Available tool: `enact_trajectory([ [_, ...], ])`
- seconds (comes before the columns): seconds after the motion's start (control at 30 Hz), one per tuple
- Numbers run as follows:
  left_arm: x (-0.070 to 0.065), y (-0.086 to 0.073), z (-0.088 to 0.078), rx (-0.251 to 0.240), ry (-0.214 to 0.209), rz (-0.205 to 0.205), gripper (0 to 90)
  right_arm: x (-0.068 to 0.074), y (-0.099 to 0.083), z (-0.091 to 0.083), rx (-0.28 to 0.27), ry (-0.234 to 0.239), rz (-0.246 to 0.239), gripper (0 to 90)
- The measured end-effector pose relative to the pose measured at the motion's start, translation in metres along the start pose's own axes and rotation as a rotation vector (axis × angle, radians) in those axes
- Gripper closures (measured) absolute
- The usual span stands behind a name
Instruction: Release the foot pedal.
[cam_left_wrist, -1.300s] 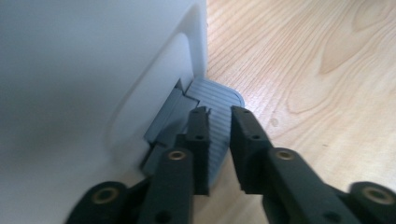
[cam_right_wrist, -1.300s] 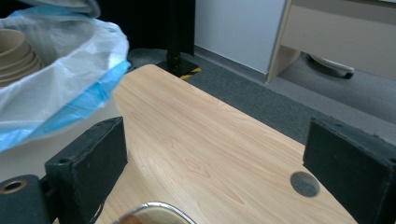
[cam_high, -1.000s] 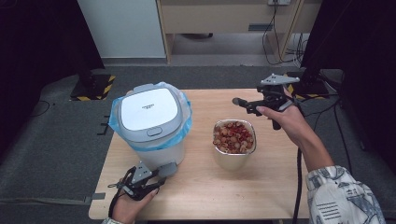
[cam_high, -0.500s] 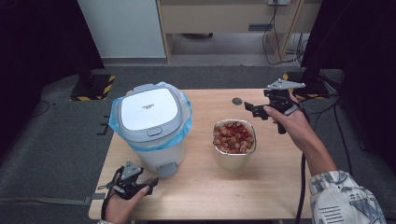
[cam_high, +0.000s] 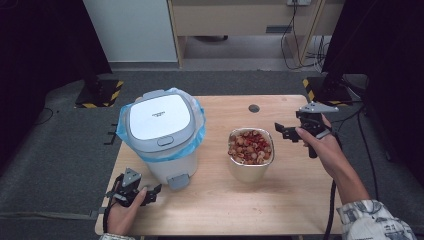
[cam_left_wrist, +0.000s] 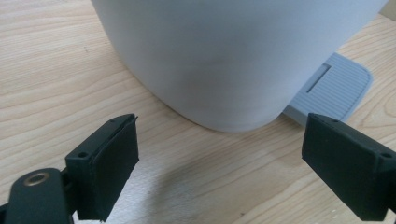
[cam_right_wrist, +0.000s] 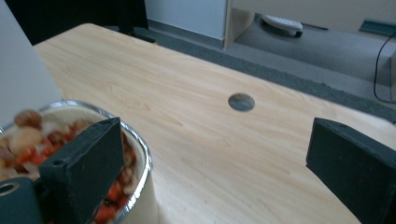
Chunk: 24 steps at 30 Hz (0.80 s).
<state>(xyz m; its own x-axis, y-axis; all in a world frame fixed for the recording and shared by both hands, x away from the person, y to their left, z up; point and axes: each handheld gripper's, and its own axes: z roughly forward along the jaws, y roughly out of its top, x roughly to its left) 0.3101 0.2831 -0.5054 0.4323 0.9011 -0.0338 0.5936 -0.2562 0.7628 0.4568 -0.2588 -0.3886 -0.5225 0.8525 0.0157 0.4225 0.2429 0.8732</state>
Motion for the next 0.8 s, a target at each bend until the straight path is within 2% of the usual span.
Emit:
enact_trajectory([
  [0.3, 0.009, -0.002, 0.006, 0.012, 0.06, 0.0, 9.9, -0.01, -0.044, 0.0, 0.038, -0.023, 0.041, 4.8],
  [0.5, 0.016, -0.005, 0.008, 0.027, 0.086, -0.015, 9.9, -0.015, -0.074, 0.003, 0.073, -0.033, 0.072, 5.0],
  [0.63, 0.019, -0.006, 0.011, 0.042, 0.101, -0.008, 9.9, -0.016, -0.092, 0.007, 0.103, -0.03, 0.092, 5.2],
  [0.8, 0.025, -0.007, 0.014, 0.052, 0.114, -0.018, 9.9, -0.014, -0.107, 0.016, 0.138, -0.026, 0.11, 5.5],
])
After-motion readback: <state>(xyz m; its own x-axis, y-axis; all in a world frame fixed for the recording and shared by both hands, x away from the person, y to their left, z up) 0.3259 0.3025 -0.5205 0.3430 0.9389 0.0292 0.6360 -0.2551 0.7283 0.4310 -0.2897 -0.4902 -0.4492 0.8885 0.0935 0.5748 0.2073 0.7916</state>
